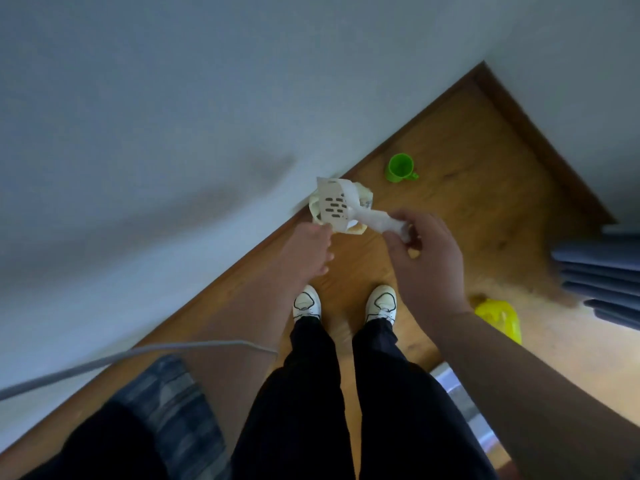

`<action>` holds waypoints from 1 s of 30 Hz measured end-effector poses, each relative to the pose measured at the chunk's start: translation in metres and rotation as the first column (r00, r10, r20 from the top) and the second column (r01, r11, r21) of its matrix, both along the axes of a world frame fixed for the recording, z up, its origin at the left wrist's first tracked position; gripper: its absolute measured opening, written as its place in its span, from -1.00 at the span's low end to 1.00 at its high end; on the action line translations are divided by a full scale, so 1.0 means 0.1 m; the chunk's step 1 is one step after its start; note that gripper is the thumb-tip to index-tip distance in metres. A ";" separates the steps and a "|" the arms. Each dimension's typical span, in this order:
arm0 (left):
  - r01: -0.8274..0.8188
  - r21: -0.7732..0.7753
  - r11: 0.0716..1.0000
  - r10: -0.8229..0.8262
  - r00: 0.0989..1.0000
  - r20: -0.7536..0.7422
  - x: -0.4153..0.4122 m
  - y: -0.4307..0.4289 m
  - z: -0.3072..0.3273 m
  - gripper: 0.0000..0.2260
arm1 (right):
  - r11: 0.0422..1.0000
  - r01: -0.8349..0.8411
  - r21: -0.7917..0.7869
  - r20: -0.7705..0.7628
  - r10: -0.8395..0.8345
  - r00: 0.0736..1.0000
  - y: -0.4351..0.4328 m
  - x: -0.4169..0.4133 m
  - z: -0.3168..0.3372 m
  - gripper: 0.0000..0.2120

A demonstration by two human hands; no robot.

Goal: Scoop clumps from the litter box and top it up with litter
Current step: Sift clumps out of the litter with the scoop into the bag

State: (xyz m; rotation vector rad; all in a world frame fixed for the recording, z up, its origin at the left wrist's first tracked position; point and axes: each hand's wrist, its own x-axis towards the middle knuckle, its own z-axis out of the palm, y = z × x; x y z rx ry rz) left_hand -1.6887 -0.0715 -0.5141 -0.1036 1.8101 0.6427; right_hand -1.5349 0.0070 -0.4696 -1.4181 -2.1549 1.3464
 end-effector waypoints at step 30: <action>0.938 0.239 0.251 -0.673 0.346 -0.653 2.73 0.92 3.07 -0.81 | 0.925 0.318 0.208 0.592 -0.378 0.712 -0.68 3.63 3.08 -0.93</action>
